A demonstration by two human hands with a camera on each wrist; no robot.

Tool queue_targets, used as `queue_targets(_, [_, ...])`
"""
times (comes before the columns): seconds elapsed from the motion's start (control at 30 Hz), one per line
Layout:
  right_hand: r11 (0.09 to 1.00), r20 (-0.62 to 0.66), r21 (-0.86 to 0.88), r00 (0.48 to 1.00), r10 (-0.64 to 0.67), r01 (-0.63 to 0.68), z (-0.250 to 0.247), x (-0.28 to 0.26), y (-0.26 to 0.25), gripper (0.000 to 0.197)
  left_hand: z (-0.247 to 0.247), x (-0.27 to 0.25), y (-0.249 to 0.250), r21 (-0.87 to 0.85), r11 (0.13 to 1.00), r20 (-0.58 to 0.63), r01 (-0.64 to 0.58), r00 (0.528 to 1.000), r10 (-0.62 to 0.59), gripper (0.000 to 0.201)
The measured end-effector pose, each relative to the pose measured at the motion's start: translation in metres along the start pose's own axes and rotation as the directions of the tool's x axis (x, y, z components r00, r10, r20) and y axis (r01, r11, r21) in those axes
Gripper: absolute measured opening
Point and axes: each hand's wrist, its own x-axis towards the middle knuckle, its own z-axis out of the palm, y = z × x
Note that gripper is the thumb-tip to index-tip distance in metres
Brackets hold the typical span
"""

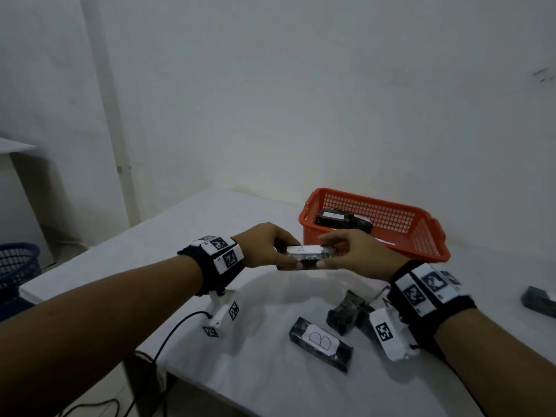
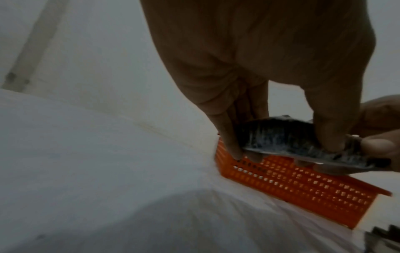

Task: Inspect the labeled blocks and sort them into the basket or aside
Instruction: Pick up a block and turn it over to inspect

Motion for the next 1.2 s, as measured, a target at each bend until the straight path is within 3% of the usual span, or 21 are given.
queue_targets(0.17, [0.953,-0.179,0.294,0.984,-0.026,0.078,-0.014,-0.054,0.018,0.041,0.018,0.009,0.037,-0.25,0.963,-0.017,-0.103,0.995,0.102,0.043])
queue_targets(0.33, [0.915,-0.278,0.391,0.96,0.016,0.098,-0.027,-0.097,0.034,0.043,0.051,0.004,0.068,-0.526,0.824,-0.099,-0.211,0.977,0.187,0.035])
queue_targets(0.63, [0.859,-0.371,0.491,0.927,0.056,0.145,-0.039,-0.122,0.05,0.038,0.069,0.011,0.102,-0.598,0.758,-0.12,-0.26,0.964,0.236,0.04])
queue_targets(0.83, [0.783,-0.324,0.599,0.945,0.044,0.169,-0.043,-0.129,0.062,0.05,0.063,0.009,0.106,-0.622,0.75,-0.122,-0.225,0.974,0.191,0.036])
queue_targets(0.93, [0.797,-0.335,0.581,0.941,0.05,0.164,-0.048,-0.131,0.066,0.042,0.065,0.007,0.108,-0.648,0.735,-0.07,-0.198,0.977,0.201,0.047])
queue_targets(1.1, [0.799,-0.285,0.583,0.958,0.03,0.148,-0.048,-0.129,0.062,0.054,0.072,0.01,0.112,-0.592,0.773,-0.113,-0.229,0.973,0.202,0.042])
queue_targets(1.2, [0.838,-0.325,0.52,0.945,0.014,0.167,-0.046,-0.128,0.058,0.048,0.073,0.009,0.118,-0.615,0.758,-0.074,-0.217,0.973,0.219,0.045])
